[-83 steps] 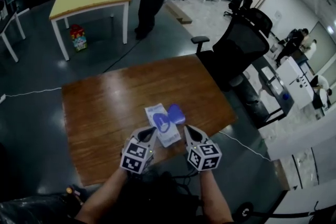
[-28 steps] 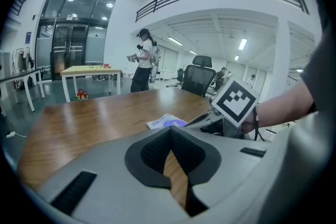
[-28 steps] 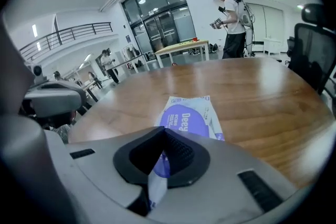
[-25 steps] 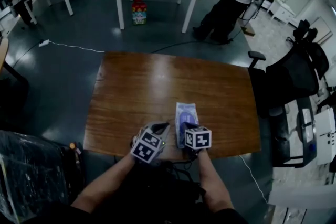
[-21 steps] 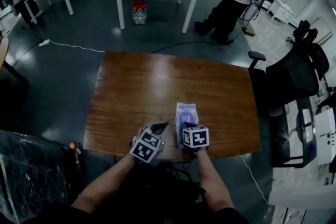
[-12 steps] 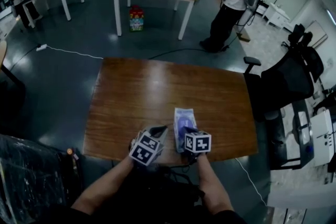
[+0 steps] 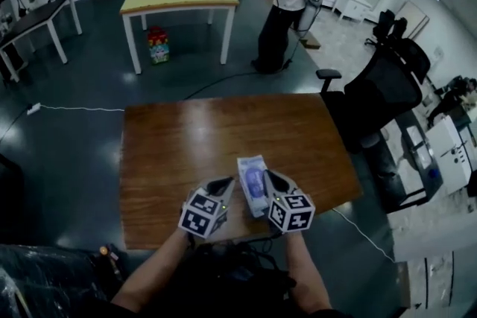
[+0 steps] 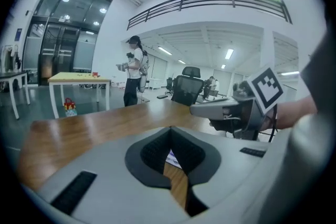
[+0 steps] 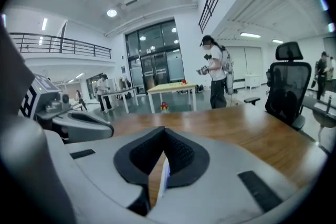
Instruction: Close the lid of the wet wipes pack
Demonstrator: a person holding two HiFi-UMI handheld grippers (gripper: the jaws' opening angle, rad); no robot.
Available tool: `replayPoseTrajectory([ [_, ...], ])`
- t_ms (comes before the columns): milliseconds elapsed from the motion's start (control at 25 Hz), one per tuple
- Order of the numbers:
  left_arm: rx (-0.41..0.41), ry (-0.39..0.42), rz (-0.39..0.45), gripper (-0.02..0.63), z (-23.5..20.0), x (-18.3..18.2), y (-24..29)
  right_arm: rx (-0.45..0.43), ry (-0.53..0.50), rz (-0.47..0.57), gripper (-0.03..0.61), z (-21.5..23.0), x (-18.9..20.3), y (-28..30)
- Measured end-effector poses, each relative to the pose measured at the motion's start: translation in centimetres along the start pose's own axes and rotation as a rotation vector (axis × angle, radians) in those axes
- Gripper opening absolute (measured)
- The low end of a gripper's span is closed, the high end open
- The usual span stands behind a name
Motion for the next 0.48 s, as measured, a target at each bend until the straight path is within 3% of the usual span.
replayPoseTrajectory([
  [160, 0.057, 0.085, 0.056, 0.006, 0.2, -2.8, -1.0, 0.055, -0.043, 0.158, 0.009, -2.4, -3.5, -3.6],
  [480, 0.155, 0.096, 0.156, 0.006, 3.1, -6.9, -1.5, 0.151, -0.087, 0.330, 0.009, -3.7, -6.5, -10.3],
])
Point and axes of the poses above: the fingertips, and each gripper's own axes: y forward along the fingers, z to its right, x out of its underside, the point moved 9 cm from there along -y, backward along the fingers, and after that the axes turned 5 degrees about -x, right-handed, at the moved point
